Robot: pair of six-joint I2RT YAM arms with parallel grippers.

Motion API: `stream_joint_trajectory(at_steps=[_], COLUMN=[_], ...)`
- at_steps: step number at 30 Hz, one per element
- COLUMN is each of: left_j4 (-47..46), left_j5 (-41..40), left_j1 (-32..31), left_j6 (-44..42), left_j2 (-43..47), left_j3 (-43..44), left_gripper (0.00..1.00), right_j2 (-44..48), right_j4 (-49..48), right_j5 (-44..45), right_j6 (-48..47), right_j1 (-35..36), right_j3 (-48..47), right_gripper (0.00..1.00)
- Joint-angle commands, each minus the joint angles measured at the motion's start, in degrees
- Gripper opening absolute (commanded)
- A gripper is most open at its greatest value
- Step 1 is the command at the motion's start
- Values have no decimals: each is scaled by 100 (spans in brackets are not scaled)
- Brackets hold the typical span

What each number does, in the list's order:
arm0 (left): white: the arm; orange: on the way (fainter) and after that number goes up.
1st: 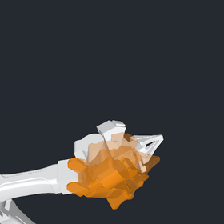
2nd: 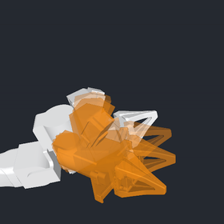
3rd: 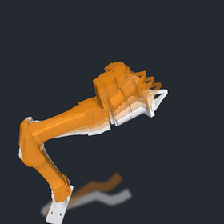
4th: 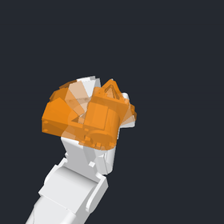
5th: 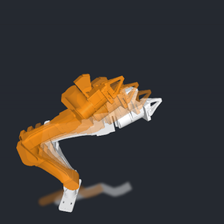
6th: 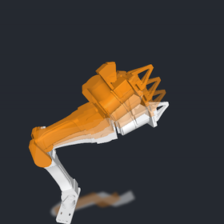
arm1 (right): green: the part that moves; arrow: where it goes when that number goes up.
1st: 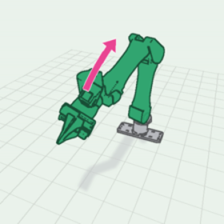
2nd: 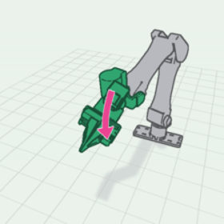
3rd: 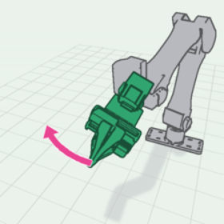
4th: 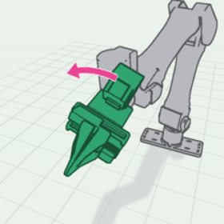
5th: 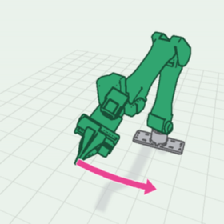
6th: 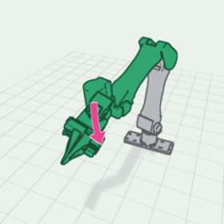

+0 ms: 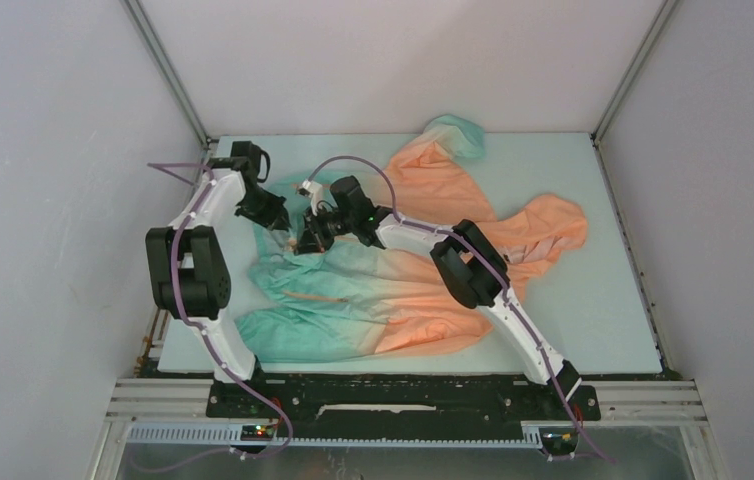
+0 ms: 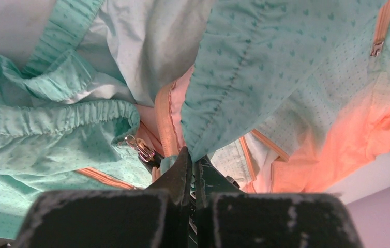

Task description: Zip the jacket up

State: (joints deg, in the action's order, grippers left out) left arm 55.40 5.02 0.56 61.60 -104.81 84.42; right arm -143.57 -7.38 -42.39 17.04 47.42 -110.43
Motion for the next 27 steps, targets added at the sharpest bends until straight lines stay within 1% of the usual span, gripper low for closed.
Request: stream_joint_trajectory(at_steps=[1, 4, 8, 11, 13, 15, 17, 19, 20, 21, 23, 24, 25, 27], left_j4=[-213, -491, -744, -1157, -1474, -1549, -1650, -1969, -2115, -2183, -2196, -2116, -2066, -1910], left_j5=[500, 697, 756, 947, 1219, 1204, 1138, 1228, 1312, 1340, 1348, 1275, 1123, 883], left_j1=[49, 48, 46, 90, 178, 248, 300, 374, 400, 417, 448, 454, 450, 446], left_j6=[443, 543, 649, 740, 711, 564, 256, -204, -382, -590, -1079, -1328, -1583, -2030], left_j2=[331, 403, 481, 601, 654, 726, 838, 1006, 1086, 1179, 1320, 1458, 1602, 1934], left_j3=[-342, -559, -814, -1099, -1248, -1261, -1270, -1429, -1538, -1629, -1726, -1747, -1783, -1860], left_gripper=[0, 0, 0, 0, 0, 0, 0, 1, 6, 19, 55, 75, 86, 94], right_j2=[679, 761, 757, 767, 838, 919, 979, 1088, 1150, 1201, 1254, 1267, 1265, 1245], right_j4=[-529, -758, -799, -779, -762, -807, -746, -868, -1026, -1193, -1685, -1913, -2101, -2320], right_j5=[449, 530, 536, 456, 407, 346, 162, -68, -228, -493, -853, -998, -1118, -1283], right_j6=[-217, -194, -203, -221, -304, -320, -316, -235, -184, -125, 92, 210, 328, 515], right_j1=[59, 57, 59, 62, 63, 57, 30, -13, -33, -44, -64, -75, -75, -89], right_j3=[317, 493, 499, 501, 606, 742, 794, 978, 1121, 1248, 1445, 1564, 1622, 1673], right_gripper=[0, 0, 0, 0, 0, 0, 0, 0, 0, 0, 0, 0, 0, 0])
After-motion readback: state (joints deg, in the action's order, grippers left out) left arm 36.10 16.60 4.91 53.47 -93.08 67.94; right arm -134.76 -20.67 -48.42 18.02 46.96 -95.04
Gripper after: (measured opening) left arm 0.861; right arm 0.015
